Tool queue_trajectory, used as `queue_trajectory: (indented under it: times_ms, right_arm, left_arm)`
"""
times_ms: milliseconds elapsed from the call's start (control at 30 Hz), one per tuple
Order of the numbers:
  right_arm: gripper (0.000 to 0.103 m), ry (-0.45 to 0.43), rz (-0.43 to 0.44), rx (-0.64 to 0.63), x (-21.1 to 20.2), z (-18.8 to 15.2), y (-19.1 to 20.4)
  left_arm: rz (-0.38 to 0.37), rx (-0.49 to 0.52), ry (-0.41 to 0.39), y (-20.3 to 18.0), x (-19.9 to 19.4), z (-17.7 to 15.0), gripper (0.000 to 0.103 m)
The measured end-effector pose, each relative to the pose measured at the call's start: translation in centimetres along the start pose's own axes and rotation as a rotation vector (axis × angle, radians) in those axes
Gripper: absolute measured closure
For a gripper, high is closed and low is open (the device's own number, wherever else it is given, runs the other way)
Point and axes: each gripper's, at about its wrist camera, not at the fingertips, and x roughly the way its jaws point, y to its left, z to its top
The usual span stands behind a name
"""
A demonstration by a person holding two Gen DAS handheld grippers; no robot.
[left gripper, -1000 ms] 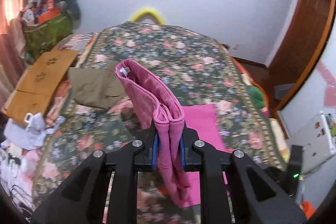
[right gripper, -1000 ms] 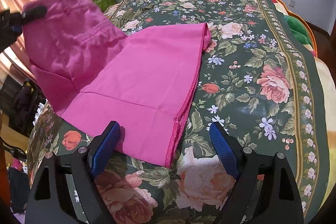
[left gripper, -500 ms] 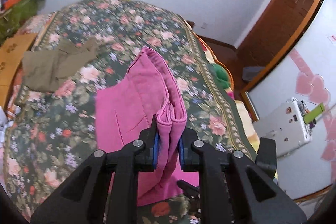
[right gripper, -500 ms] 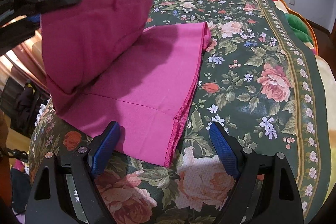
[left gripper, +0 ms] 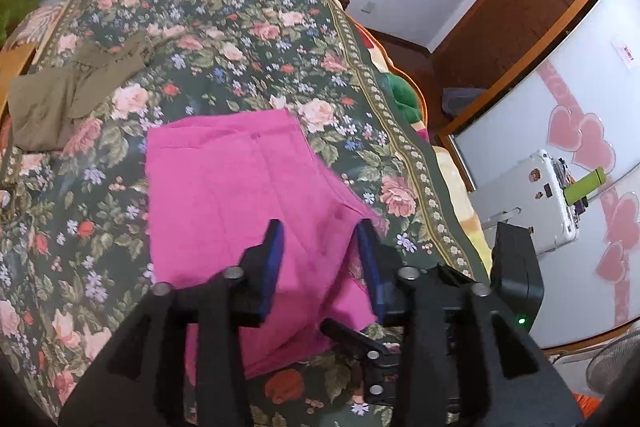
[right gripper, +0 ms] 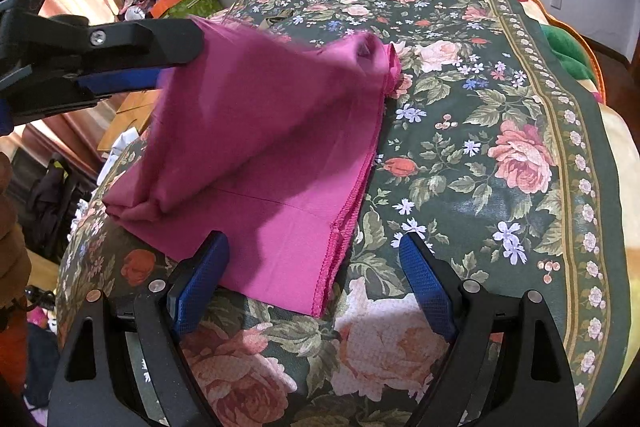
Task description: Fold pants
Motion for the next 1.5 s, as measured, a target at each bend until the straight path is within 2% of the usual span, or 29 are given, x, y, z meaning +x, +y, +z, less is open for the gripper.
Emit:
queue_trajectory:
  times_ms: [133, 367, 467, 633, 867, 967, 1033, 1067, 1133, 1333, 1500]
  right_arm:
    - [0.018, -0.008, -0.011, -0.005, -0.3, 0.0, 0.0]
    - [0.018, -0.03, -0.035, -0.018, -1.2, -0.1, 0.0]
    - [0.018, -0.04, -0.043, -0.01, -1.7, -0.1, -0.3]
    - [0.018, -0.053, -0.065, 0.001, -2.2, 0.2, -0.8]
    - [0.018, -0.064, -0.086, 0.012, -2.3, 0.6, -1.4]
    - [0.018, -0.057, -0.093, 0.011, -2.2, 0.8, -1.7]
    - [0.018, -0.053, -0.093, 0.016, -2.0, 1.0, -2.0]
    - [0.018, -0.053, -0.094, 0.017, -2.0, 1.0, -2.1]
    - [0.018, -0.054, -0.094, 0.019, -2.0, 1.1, -2.2]
    - [0.018, -0.059, -0.113, 0.018, -2.3, 0.9, -2.6]
    - [0.018, -0.071, -0.129, 0.028, -3.1, 0.5, -3.0]
  left_arm:
    - [0.081, 0.024, -0.049, 1.2, -1.2, 0.6, 0.048]
    - [0.302, 0.094, -0.076, 4.8, -1.1, 3.1, 0.04]
    - [0.348, 0.133, -0.072, 6.3, 0.0, 4.2, 0.035]
    - [0.357, 0.15, -0.008, 8.2, 3.6, 5.8, 0.032]
    - [0.364, 0.126, 0.13, 10.2, 10.2, 7.9, 0.032]
    - [0.356, 0.136, 0.201, 10.5, 12.5, 7.7, 0.032]
    - [0.372, 0.143, 0.237, 10.7, 13.7, 7.4, 0.026]
    - [0.386, 0.149, 0.235, 10.9, 13.9, 7.2, 0.023]
    - [0.407, 0.165, 0.218, 11.1, 13.8, 6.9, 0.009]
    - [0.383, 0.175, 0.234, 12.5, 12.5, 5.2, 0.008]
    - [0.397, 0.173, 0.221, 12.9, 10.3, 3.2, 0.008]
